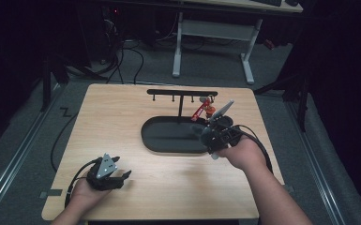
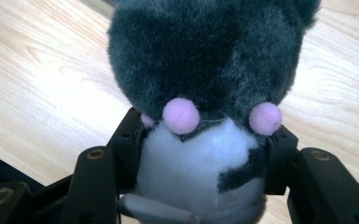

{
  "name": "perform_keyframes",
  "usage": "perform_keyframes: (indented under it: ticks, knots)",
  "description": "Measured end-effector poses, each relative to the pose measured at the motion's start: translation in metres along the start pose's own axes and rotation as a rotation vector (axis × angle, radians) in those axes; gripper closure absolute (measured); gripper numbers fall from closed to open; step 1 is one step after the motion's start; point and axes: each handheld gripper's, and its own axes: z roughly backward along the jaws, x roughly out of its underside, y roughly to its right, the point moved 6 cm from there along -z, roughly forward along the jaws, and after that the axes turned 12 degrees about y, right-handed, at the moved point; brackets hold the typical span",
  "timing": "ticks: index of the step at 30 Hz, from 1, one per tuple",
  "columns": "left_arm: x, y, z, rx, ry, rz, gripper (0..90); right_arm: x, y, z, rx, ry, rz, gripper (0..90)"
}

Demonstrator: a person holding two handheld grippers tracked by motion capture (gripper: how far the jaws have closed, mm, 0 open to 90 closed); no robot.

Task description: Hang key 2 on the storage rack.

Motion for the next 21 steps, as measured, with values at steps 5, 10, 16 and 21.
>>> perform_keyframes:
  ticks: [5,10,16,21]
  knots:
    - [0.000,-0.001,0.000,-0.001,0.003,0.002,31.3,-0.010,0.004,0.003,0.002,0.003,-0.004,46.2]
    - [0.000,-0.001,0.000,0.001,0.003,0.003,31.3,-0.019,0.007,0.005,0.003,0.005,-0.024,46.3]
    - [0.000,-0.001,0.000,0.001,0.003,0.005,31.3,-0.031,0.008,0.008,0.001,0.013,-0.023,46.3]
    - [0.000,-0.001,0.000,0.001,0.003,0.007,31.3,-0.041,0.008,0.011,0.003,0.016,-0.024,46.3]
